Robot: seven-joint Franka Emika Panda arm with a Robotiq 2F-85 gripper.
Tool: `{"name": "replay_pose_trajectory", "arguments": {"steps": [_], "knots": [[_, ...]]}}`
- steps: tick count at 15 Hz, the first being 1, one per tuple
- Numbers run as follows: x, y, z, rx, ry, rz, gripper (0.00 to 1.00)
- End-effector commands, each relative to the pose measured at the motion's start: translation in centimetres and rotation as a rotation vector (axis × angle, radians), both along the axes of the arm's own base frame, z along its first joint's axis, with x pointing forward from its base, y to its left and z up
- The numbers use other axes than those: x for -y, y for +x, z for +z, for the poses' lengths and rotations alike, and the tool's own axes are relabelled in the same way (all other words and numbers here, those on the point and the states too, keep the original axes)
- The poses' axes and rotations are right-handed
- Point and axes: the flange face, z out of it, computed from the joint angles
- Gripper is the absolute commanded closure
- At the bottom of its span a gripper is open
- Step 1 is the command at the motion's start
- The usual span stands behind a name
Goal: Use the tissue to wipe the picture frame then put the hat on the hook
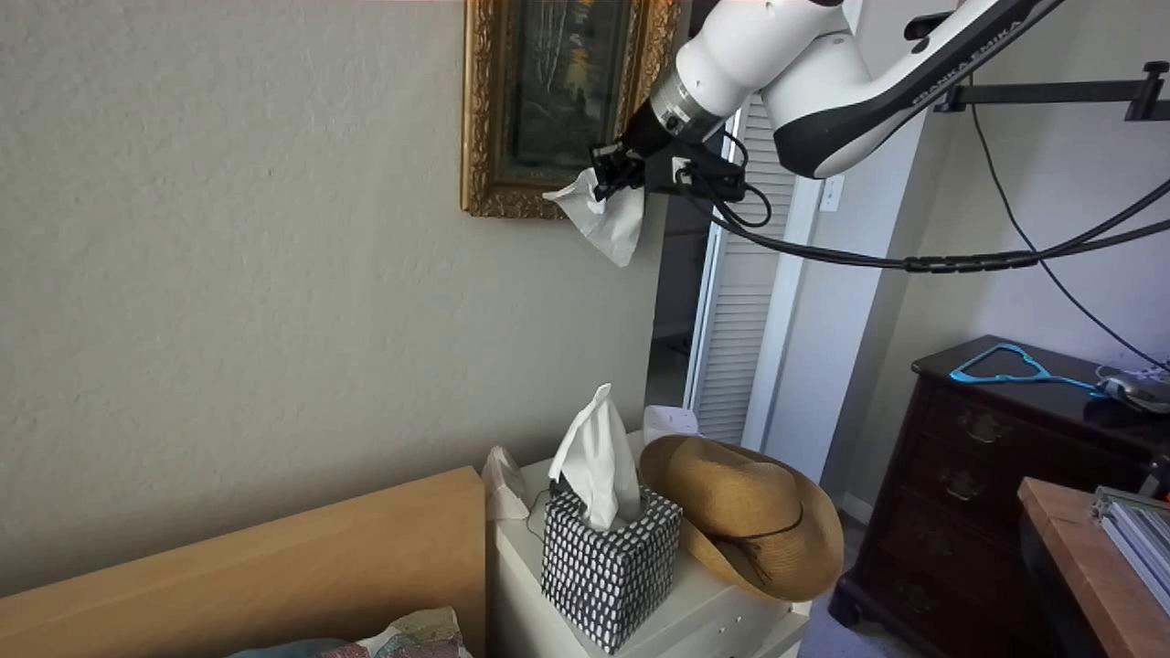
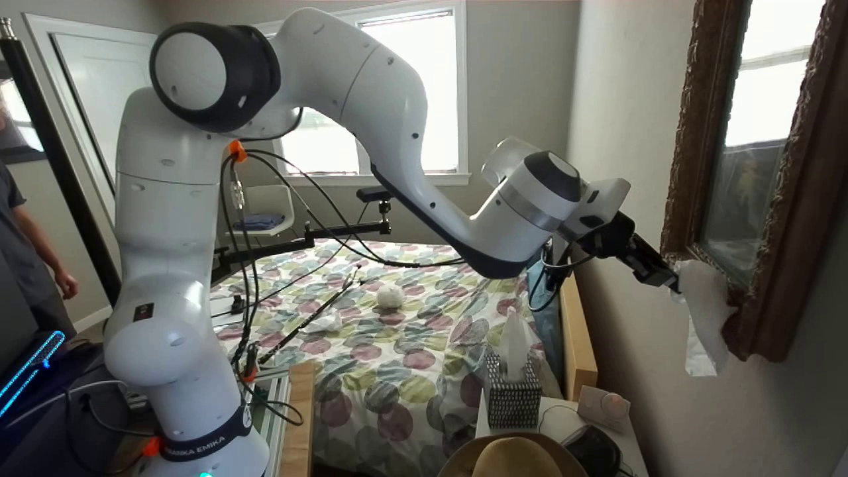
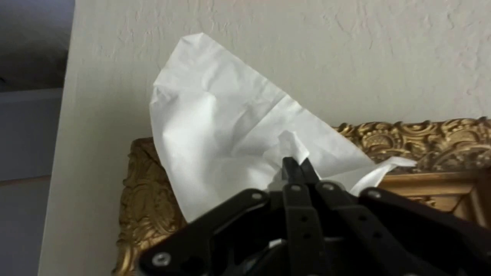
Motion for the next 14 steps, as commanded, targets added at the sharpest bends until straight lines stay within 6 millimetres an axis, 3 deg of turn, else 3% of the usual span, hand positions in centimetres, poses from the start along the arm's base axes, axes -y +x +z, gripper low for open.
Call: {"name": "replay_pose_trajectory", "arguments": {"steps": [1, 9, 14], "knots": [[-2.8, -0.1, 0.3, 0.006, -0.02, 0.1, 1.0], [-8.6, 0.4, 0.9, 0.029, -0.019, 0.255, 1.0], [-8.9, 1.2, 0.2, 0.021, -0.017, 0.253, 1.0]]}}
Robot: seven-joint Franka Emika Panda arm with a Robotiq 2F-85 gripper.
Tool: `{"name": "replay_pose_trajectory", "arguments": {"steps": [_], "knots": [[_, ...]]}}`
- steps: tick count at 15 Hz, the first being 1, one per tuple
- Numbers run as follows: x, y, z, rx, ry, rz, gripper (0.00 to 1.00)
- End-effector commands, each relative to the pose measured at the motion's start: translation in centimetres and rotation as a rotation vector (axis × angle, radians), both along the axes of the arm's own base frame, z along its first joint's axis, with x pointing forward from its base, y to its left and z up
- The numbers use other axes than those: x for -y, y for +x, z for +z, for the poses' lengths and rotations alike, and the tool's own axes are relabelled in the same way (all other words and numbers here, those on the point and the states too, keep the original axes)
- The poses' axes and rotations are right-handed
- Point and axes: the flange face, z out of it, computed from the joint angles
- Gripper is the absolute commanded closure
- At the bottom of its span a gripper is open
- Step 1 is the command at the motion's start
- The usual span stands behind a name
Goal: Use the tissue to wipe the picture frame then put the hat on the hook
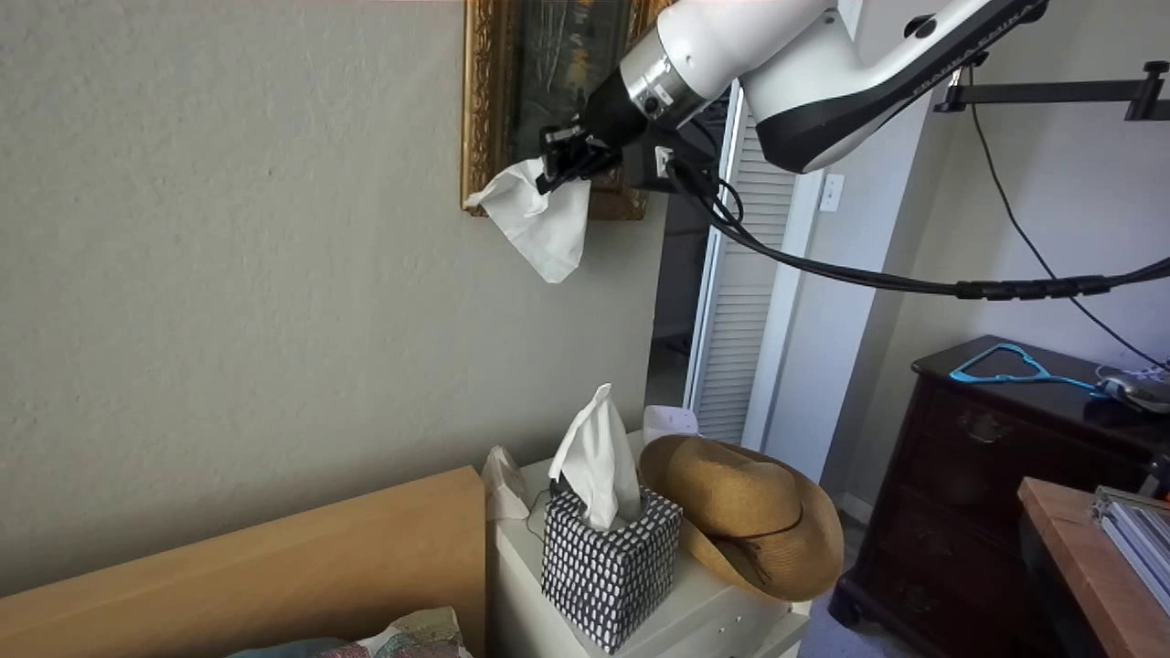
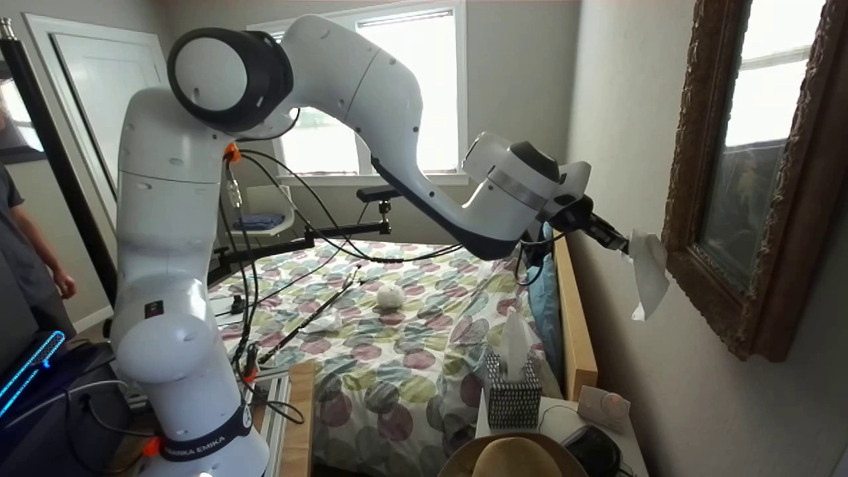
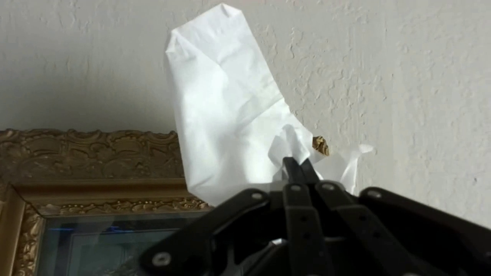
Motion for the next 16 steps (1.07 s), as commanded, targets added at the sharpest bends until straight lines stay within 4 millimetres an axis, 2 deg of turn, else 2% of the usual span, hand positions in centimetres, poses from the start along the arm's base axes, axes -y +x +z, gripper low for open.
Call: {"name": "replay_pose_trajectory", "arguments": {"steps": [1, 8, 16], "knots": [[0.8, 1.2, -0.8, -0.003, -0.001, -0.008, 1.0], [4.9, 2.2, -2.3, -0.021, 0.074, -0.144, 1.0], [9.8, 2.4, -1.7, -0.005, 0.152, -0.299, 1.0]]}}
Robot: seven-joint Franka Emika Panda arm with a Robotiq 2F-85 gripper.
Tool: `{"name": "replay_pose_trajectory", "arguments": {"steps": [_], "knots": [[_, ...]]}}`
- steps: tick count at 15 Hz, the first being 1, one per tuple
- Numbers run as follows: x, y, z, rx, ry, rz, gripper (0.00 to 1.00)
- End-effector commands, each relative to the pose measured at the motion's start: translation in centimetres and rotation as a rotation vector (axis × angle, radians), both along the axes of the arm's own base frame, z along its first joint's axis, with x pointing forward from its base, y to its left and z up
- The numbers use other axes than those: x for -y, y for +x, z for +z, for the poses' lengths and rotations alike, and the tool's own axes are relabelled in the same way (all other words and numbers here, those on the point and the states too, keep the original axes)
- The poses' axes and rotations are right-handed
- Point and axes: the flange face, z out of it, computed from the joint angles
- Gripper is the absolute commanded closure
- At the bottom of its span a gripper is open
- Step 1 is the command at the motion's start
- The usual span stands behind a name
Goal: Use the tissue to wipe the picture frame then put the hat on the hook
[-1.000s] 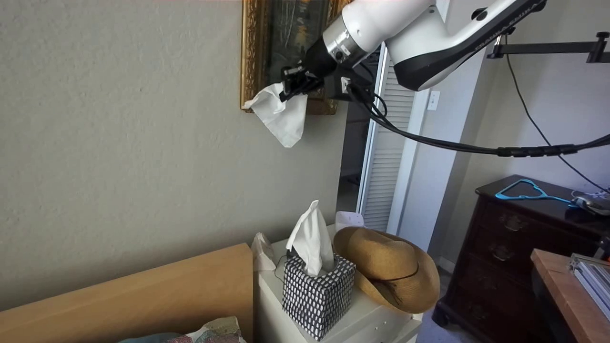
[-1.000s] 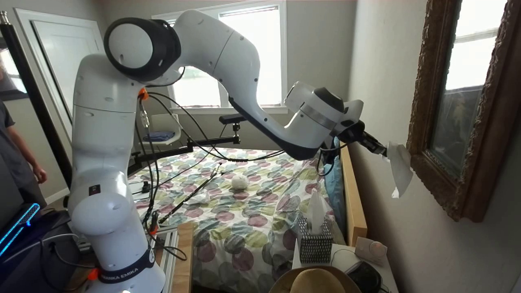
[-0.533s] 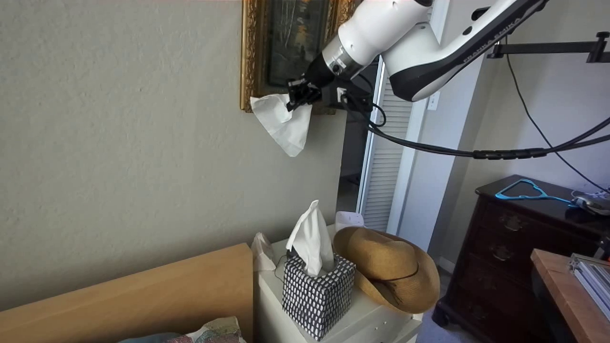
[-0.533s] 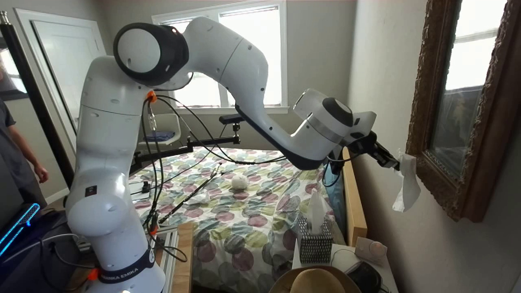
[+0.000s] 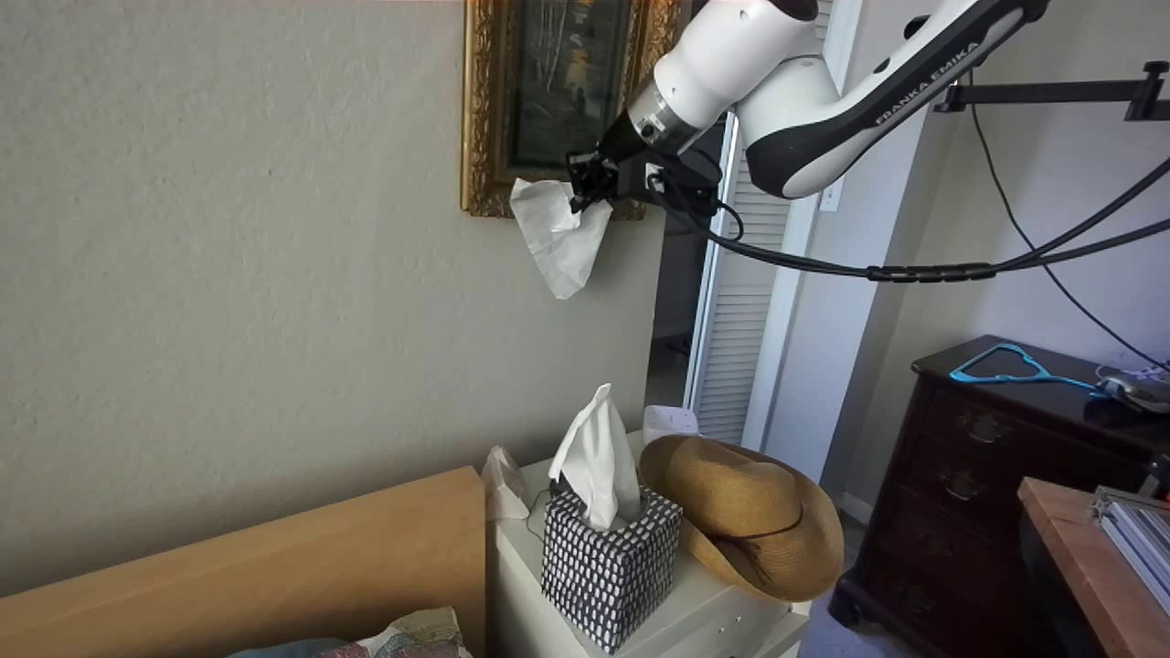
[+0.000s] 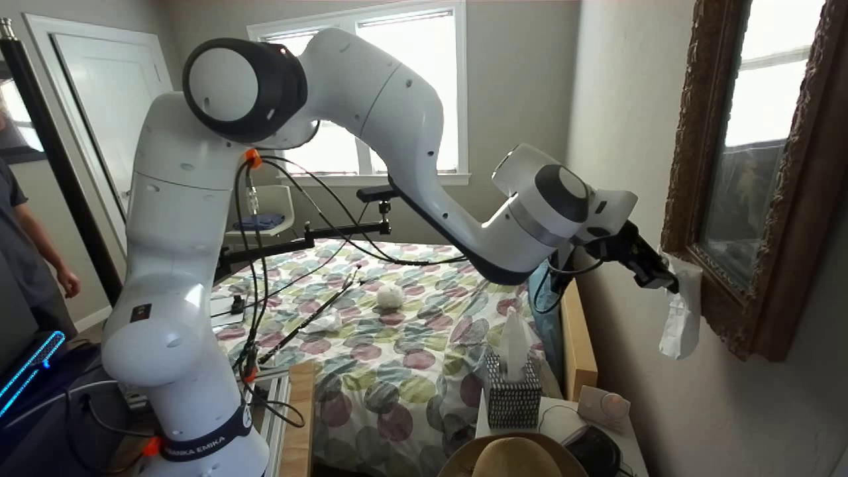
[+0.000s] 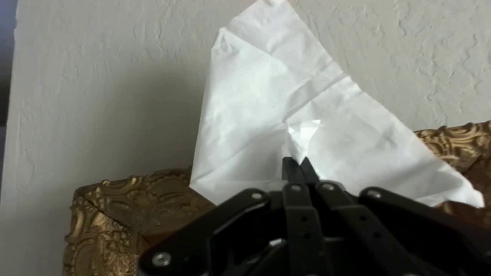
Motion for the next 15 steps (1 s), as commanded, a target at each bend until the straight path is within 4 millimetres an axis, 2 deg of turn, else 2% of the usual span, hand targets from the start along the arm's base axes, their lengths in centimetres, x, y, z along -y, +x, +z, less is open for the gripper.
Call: {"name": "replay_pose_trajectory", "arguments": {"steps": [1, 5, 9, 12, 15], "knots": [[2.2, 0.5, 0.3, 0.003, 0.026, -0.072, 1.0], [4.5, 0.4, 0.5, 0.01, 0.047, -0.142, 1.0], [5.2, 0.4, 0.7, 0.018, 0.07, -0.175, 1.0], [4.2, 0.7, 0.7, 0.016, 0.063, -0.156, 1.0], [2.2, 0.9, 0.9, 0.013, 0.048, -0.117, 1.0]]}}
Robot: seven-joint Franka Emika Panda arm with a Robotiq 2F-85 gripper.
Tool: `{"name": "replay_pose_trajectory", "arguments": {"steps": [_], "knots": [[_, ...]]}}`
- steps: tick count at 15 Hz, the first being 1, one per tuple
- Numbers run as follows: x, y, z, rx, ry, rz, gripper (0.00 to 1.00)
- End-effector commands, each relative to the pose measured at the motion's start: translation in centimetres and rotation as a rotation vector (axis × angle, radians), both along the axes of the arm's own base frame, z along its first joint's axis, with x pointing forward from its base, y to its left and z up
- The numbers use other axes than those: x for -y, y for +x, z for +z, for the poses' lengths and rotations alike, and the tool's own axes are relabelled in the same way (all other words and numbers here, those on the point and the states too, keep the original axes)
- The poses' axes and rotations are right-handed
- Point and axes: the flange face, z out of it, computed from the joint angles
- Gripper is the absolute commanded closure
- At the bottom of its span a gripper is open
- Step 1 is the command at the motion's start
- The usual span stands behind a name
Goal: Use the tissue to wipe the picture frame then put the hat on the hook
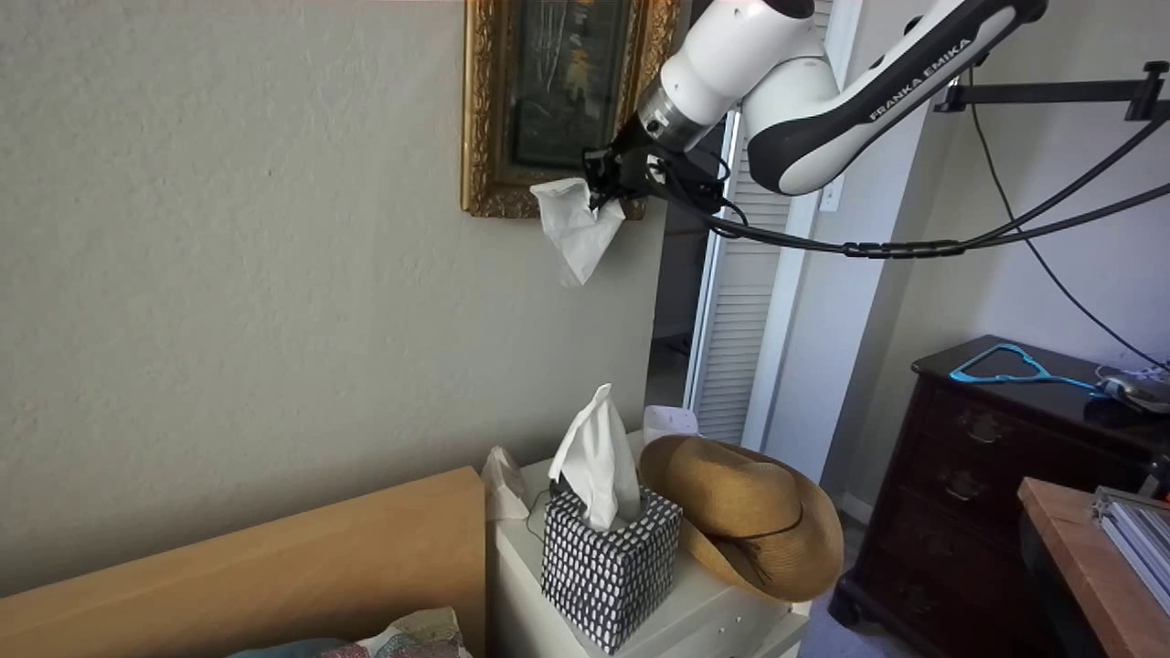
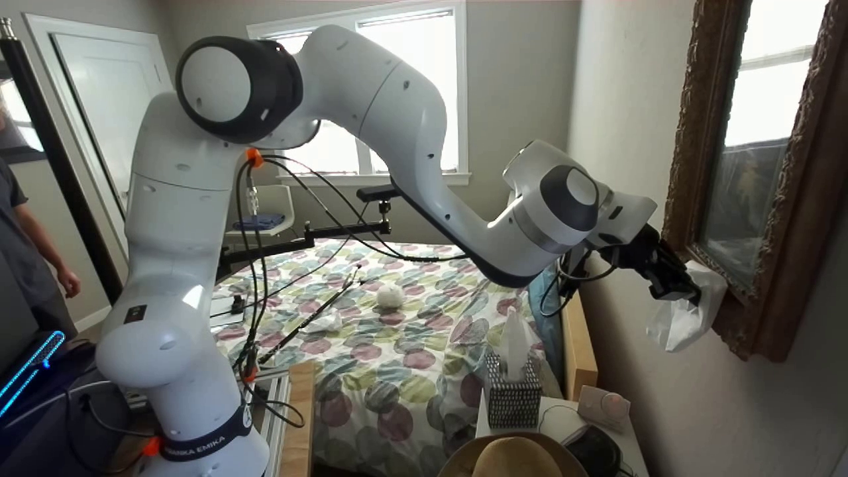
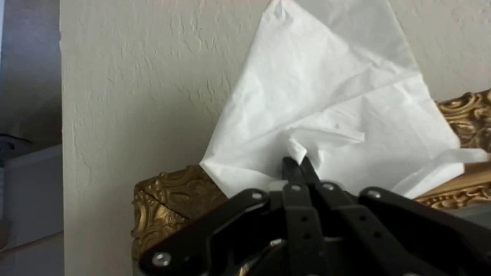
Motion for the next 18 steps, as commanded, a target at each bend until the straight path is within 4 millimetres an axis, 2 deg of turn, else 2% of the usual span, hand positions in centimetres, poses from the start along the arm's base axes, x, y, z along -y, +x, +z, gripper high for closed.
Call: {"name": "replay_pose_trajectory", "arguments": {"steps": [1, 8, 11, 14, 18], "knots": [[-1.8, 0.9, 0.5, -0.002, -0.019, 0.024, 1.0], [-8.2, 1.7, 1.0, 0.003, -0.04, 0.156, 1.0], [-10.1, 2.1, 1.4, 0.007, -0.048, 0.192, 1.0], [-10.3, 2.3, 1.2, 0.002, -0.051, 0.201, 1.0], [-8.3, 2.4, 0.8, -0.012, -0.052, 0.166, 1.0]]}}
